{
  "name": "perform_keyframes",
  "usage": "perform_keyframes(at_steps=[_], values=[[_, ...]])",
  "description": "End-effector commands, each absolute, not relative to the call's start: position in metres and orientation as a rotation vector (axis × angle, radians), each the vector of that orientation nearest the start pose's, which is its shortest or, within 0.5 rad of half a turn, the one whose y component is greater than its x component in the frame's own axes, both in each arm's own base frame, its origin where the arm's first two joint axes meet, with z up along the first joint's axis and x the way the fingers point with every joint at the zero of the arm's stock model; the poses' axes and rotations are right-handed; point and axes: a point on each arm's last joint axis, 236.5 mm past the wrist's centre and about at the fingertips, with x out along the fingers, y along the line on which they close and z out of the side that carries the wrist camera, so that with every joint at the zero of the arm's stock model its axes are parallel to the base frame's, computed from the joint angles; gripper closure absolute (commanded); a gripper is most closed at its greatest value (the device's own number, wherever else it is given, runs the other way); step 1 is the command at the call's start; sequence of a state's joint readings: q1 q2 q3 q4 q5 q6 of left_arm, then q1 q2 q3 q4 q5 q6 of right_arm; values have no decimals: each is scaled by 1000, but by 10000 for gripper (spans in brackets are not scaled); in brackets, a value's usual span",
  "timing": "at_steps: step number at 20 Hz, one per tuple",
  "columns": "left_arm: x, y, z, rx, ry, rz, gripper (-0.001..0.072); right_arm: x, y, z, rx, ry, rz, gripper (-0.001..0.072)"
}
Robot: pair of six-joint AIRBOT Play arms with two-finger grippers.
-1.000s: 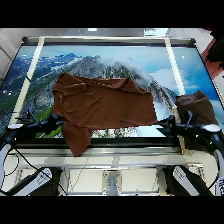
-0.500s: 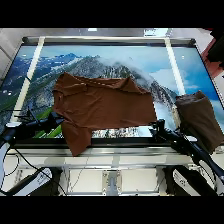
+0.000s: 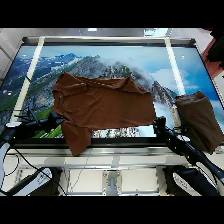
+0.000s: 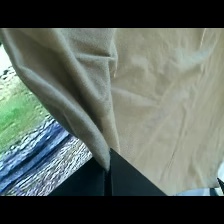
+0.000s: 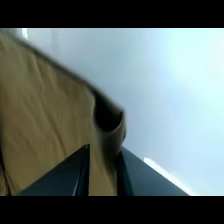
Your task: Fold the shirts.
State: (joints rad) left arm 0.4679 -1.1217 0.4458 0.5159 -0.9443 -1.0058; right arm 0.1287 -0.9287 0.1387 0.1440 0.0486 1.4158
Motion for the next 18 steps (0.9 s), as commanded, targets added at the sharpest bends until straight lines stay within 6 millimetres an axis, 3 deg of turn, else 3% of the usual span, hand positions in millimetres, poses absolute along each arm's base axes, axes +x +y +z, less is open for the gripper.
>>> perform_keyframes(at_steps=[1,4,5,7,9,11,14,16,18], values=[[306,-32,-72,-952,1079,-153,697,313,38,-100,1414,675,-493,476],[306,-32,-72,-949,1078,-155,697,315,47,-96,1387,700,-439,505],[306,-32,-72,-949,1077,-155,697,315,55,-95,1369,725,-403,682],[311,-33,-64,-945,1069,-181,697,318,75,-85,1255,782,-264,680],[327,-40,-30,-916,1019,-294,698,333,92,-60,1012,789,-68,682],[352,-41,28,-868,904,-402,698,354,103,-19,885,724,58,683],[378,-39,144,-706,673,-511,698,377,109,81,642,528,227,684],[374,-41,227,-560,518,-544,699,373,110,162,490,378,304,684],[352,-53,314,-399,345,-565,698,347,104,242,327,261,337,685]])
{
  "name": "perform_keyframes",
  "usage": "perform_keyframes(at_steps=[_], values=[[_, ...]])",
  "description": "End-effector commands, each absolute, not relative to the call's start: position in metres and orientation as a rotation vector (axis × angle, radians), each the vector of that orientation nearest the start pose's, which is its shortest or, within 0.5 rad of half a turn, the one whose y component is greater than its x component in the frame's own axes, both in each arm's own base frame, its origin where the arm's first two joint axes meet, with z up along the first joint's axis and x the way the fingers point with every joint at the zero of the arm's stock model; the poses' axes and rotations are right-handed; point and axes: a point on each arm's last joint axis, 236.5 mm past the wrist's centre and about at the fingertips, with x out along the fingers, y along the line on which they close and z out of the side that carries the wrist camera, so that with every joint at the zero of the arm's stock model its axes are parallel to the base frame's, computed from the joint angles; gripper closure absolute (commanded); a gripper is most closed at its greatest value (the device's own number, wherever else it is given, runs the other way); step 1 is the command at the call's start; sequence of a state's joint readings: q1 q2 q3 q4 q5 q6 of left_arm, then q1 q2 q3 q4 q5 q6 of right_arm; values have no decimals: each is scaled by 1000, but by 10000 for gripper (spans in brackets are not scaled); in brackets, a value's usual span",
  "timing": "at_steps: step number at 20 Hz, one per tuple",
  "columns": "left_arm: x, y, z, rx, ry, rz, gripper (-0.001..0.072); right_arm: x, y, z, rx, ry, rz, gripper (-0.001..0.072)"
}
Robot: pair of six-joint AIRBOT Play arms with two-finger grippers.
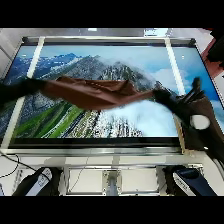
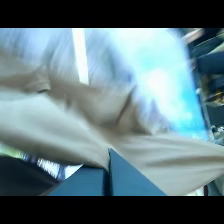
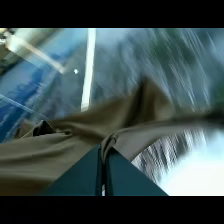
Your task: Fold the shirts.
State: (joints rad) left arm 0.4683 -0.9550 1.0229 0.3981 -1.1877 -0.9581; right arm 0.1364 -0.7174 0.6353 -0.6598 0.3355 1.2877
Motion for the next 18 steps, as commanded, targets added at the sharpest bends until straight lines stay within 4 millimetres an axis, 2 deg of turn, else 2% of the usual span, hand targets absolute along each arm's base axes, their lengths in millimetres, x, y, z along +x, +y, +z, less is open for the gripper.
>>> perform_keyframes(at_steps=[1,3,5,7,8,10,11,12,13,14,15,16,17,18], values=[[336,-59,352,-315,261,-562,699,330,95,276,259,214,321,684],[301,-66,422,-171,90,-496,699,283,68,346,160,94,252,684],[266,-59,483,-64,-76,-355,698,225,49,412,117,-53,216,685],[232,-47,531,-25,-217,-221,700,170,41,466,112,-192,222,686],[221,-45,543,-9,-238,-184,700,150,37,489,108,-254,217,686],[214,-45,545,-9,-214,-165,700,128,26,523,77,-349,179,686],[217,-47,537,-15,-181,-176,700,129,21,529,60,-359,156,686],[225,-48,523,-52,-117,-197,700,140,17,531,41,-348,128,686],[236,-50,503,-90,-28,-228,700,157,15,527,25,-319,109,686],[251,-50,478,-129,83,-259,700,182,16,518,11,-264,95,687],[270,-47,447,-172,208,-293,700,216,18,501,-3,-183,85,686],[289,-38,417,-214,318,-301,700,255,21,476,-17,-77,78,686],[309,-27,388,-255,406,-297,700,293,25,444,-36,44,72,687],[331,-15,355,-306,497,-290,700,332,28,401,-52,193,65,686]])
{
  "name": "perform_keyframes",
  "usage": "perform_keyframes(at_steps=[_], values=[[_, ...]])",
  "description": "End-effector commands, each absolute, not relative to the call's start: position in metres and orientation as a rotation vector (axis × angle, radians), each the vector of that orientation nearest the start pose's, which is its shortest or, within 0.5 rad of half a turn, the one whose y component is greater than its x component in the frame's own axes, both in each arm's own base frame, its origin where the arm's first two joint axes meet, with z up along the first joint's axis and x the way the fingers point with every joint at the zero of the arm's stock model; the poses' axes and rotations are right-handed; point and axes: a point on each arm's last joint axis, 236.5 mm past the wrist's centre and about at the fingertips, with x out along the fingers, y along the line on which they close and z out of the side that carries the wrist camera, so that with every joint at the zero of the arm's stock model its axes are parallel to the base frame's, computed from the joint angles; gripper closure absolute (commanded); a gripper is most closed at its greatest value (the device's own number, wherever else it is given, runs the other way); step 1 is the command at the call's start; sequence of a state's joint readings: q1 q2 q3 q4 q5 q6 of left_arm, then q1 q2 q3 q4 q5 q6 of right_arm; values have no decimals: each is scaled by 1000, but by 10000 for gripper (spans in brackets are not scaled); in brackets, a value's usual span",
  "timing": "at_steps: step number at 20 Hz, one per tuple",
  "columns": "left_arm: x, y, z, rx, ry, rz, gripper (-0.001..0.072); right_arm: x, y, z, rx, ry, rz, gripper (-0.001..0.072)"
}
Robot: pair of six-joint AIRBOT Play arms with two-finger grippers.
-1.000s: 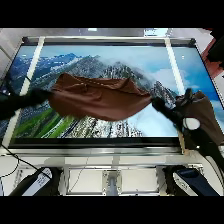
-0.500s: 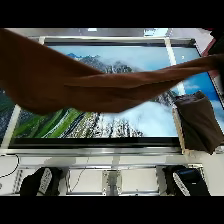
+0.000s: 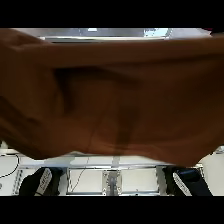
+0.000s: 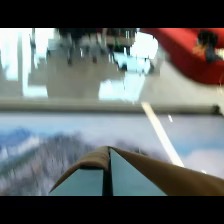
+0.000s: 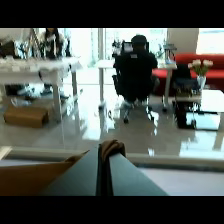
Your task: Fold the shirts.
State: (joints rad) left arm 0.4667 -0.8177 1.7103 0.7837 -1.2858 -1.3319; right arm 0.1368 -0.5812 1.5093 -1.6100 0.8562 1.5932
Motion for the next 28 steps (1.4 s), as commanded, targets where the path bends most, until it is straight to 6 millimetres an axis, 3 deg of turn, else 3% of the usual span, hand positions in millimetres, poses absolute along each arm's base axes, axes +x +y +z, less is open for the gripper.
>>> perform_keyframes(at_steps=[1,4,6,8,10,12,15,17,19,23,28], values=[[350,-7,319,-354,587,-290,700,365,32,356,-64,335,64,686],[397,-1,187,-421,878,-307,700,444,44,217,-97,667,71,686],[430,12,105,-402,997,-222,700,479,50,142,-108,792,79,686],[461,25,45,-403,1049,-142,700,506,56,78,-112,879,87,686],[489,32,12,-465,1028,-87,699,526,62,37,-100,901,97,686],[508,41,-1,-498,976,-50,699,539,65,19,-91,887,100,686],[522,47,14,-497,911,-38,699,544,48,26,-102,874,68,686],[510,26,20,-509,977,-126,699,535,36,22,-69,934,47,686],[484,8,6,-468,1102,-202,698,525,29,15,-49,987,36,685],[454,2,-26,-431,1227,-208,699,518,48,1,15,1013,96,685],[438,-1,-50,-446,1281,-196,699,485,64,-48,75,1129,144,685]])
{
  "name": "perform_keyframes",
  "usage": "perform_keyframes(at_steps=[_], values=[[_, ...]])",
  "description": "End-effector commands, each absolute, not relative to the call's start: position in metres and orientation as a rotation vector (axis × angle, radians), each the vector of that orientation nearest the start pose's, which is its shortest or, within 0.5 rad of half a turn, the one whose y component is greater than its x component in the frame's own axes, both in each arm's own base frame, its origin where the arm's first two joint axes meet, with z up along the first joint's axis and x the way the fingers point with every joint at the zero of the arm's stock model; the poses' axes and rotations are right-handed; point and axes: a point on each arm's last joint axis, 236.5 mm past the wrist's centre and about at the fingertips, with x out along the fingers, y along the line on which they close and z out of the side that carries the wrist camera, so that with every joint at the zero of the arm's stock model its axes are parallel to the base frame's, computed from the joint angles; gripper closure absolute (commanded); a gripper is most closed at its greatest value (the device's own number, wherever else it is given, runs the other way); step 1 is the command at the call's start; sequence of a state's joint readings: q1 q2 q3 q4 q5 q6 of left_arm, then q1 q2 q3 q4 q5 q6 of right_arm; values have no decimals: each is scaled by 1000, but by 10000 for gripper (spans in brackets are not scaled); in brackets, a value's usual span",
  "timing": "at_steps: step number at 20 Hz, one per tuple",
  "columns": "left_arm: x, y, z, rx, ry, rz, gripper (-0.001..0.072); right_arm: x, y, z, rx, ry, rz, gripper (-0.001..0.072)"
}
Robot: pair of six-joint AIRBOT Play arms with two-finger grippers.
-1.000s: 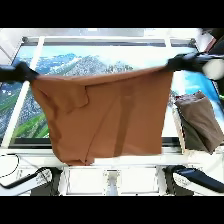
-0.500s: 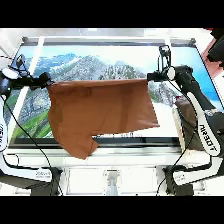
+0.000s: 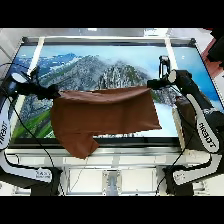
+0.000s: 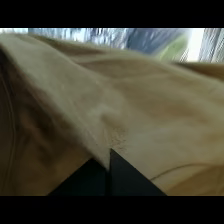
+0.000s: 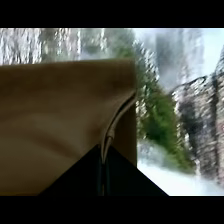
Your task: Fold the shirts.
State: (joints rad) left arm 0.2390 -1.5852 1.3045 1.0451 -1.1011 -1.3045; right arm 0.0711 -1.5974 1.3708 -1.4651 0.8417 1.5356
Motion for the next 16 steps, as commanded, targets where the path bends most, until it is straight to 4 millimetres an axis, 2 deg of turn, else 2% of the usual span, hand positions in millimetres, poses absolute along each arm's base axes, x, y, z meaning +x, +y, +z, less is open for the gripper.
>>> perform_keyframes(at_steps=[1,3,6,14,16], values=[[436,-1,-55,-450,1284,-190,698,476,65,-59,74,1159,144,685],[432,-2,-63,-458,1304,-186,698,460,63,-78,75,1208,140,685],[430,-2,-74,-464,1328,-183,698,449,62,-94,77,1232,133,684],[426,25,-88,-362,1351,-98,698,461,59,-90,75,1177,122,683],[427,26,-88,-356,1346,-94,698,463,60,-90,76,1168,121,682]])
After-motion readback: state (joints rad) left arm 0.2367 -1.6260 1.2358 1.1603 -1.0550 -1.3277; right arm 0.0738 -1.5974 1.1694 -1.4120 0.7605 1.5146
